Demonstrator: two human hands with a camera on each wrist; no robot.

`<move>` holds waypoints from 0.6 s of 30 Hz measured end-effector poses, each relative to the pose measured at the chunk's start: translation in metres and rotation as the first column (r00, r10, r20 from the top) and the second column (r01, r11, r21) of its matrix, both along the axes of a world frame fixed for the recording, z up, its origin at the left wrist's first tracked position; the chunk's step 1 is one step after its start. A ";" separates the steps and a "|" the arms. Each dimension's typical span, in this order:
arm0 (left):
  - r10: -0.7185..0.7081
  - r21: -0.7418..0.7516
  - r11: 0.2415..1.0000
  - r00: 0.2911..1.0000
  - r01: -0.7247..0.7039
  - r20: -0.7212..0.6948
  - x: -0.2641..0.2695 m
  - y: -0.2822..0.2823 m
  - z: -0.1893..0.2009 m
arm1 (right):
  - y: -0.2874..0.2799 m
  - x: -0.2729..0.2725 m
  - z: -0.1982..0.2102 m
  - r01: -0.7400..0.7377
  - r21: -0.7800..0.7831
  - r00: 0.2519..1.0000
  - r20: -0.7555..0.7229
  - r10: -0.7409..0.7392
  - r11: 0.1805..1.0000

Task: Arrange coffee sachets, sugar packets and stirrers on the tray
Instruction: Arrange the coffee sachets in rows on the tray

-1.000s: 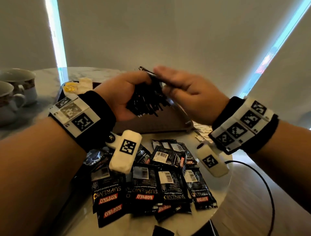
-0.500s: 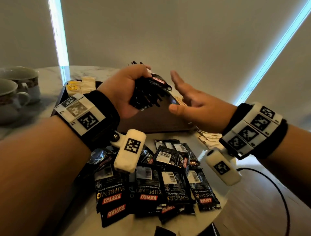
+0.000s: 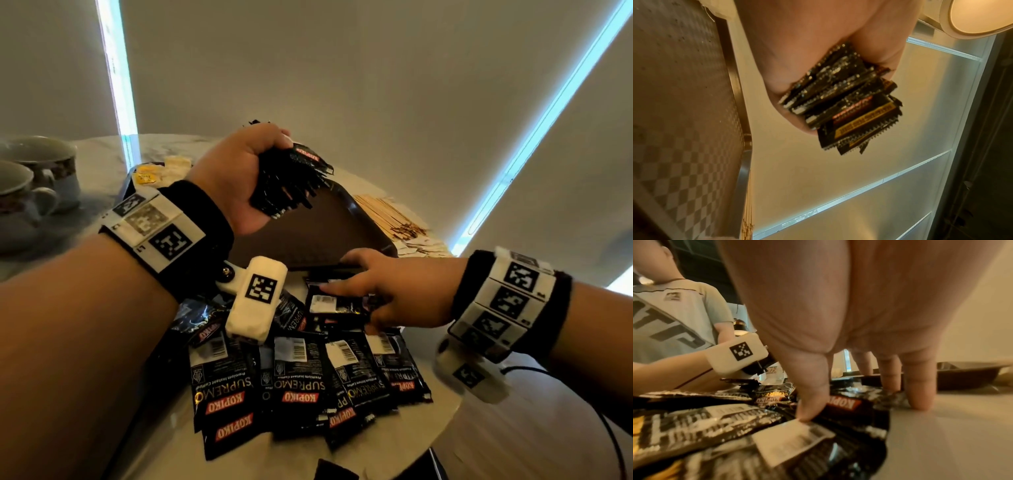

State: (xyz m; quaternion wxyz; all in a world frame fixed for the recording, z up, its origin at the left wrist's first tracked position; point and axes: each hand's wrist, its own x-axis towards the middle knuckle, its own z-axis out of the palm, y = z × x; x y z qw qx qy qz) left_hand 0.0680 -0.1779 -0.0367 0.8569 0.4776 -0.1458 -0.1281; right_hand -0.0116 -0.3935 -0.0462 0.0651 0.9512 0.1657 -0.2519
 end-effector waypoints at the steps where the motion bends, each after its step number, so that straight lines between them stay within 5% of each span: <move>1: 0.002 0.000 1.000 1.000 -0.002 -0.004 0.001 0.001 0.000 | 0.000 0.001 0.001 -0.002 0.010 1.000 0.015 0.002 1.000; 8: 0.007 0.008 1.000 1.000 -0.007 -0.017 0.004 0.003 0.000 | 0.000 0.004 0.010 0.055 0.145 0.995 0.079 -0.067 0.988; 18: 0.023 0.018 1.000 0.999 -0.022 -0.032 0.001 0.003 0.002 | 0.008 0.011 0.003 0.073 0.115 0.992 0.097 -0.084 0.991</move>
